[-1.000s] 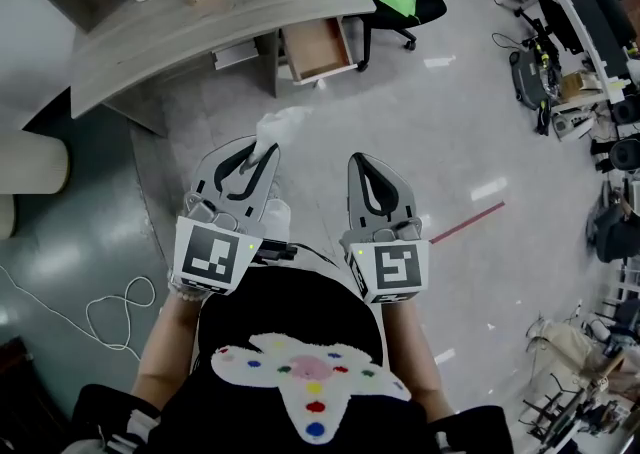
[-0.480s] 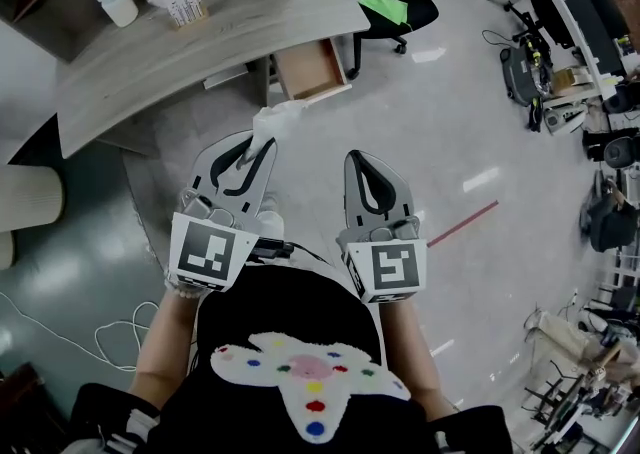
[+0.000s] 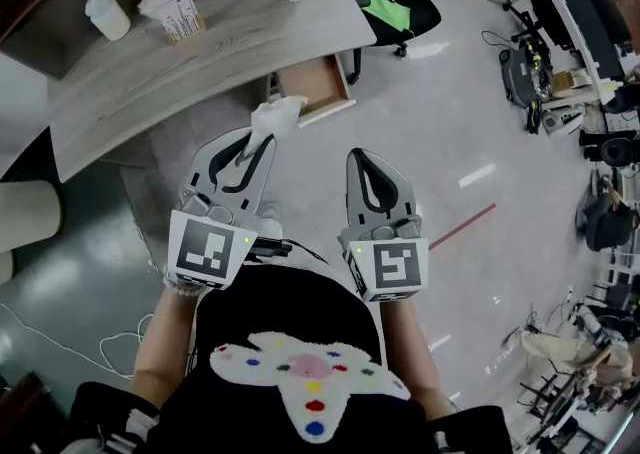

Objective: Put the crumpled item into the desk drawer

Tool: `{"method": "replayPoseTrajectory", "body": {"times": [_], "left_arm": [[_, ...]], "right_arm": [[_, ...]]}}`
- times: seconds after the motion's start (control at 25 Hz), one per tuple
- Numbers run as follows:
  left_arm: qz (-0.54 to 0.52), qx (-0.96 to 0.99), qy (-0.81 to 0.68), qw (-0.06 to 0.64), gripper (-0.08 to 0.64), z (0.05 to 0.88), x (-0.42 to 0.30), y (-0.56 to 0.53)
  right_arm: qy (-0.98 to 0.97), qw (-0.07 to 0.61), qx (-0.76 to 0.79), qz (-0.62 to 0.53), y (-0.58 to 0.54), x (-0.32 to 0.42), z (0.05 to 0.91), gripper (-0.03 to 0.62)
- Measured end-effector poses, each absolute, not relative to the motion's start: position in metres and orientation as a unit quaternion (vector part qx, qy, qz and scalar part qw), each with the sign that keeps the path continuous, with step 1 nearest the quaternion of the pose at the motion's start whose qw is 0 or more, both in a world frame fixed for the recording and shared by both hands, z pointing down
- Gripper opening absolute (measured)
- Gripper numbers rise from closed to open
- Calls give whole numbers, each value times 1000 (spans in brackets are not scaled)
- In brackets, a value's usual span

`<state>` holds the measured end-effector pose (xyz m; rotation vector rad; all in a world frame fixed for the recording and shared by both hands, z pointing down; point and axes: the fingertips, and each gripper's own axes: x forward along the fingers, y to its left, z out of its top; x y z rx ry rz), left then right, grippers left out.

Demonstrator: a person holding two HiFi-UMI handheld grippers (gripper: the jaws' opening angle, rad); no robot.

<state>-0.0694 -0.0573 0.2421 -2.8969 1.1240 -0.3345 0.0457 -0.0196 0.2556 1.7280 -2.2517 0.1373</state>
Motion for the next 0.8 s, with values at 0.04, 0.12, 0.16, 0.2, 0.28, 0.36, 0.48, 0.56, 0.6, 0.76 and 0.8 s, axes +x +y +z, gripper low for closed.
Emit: {"method": "replayPoseTrajectory", "body": {"times": [0.04, 0.12, 0.16, 0.2, 0.28, 0.36, 0.48, 0.56, 0.6, 0.76, 0.8], "left_arm": [[-110, -926, 362, 3, 63, 245, -71, -61], [-112, -924, 364, 0, 63, 248, -75, -68], [-113, -924, 366, -3, 63, 250, -78, -71], [-113, -923, 368, -7, 63, 251, -81, -74], [-109, -922, 370, -5, 63, 252, -85, -81], [-106, -923, 370, 2, 63, 251, -88, -87], [-113, -922, 370, -7, 63, 254, -88, -90], [-110, -924, 367, -3, 63, 251, -85, -90], [-109, -925, 365, -2, 63, 250, -84, -90], [-112, -926, 361, -4, 63, 253, -84, -89], [-112, -926, 359, -2, 63, 254, -83, -89]], "right_arm": [[-783, 152, 600, 54, -23, 45, 259, 5], [-783, 161, 598, 61, -31, 43, 263, 5], [-783, 162, 597, 62, -34, 41, 265, 5], [-784, 162, 596, 62, -38, 39, 266, 5], [-785, 166, 594, 61, -44, 34, 268, 5], [-788, 160, 592, 58, -49, 29, 268, 5], [-784, 165, 595, 60, -52, 31, 266, 5], [-780, 176, 597, 68, -50, 34, 266, 5], [-781, 169, 597, 66, -50, 33, 264, 5], [-779, 182, 597, 62, -49, 33, 265, 5], [-777, 186, 598, 64, -48, 34, 268, 5]]}}
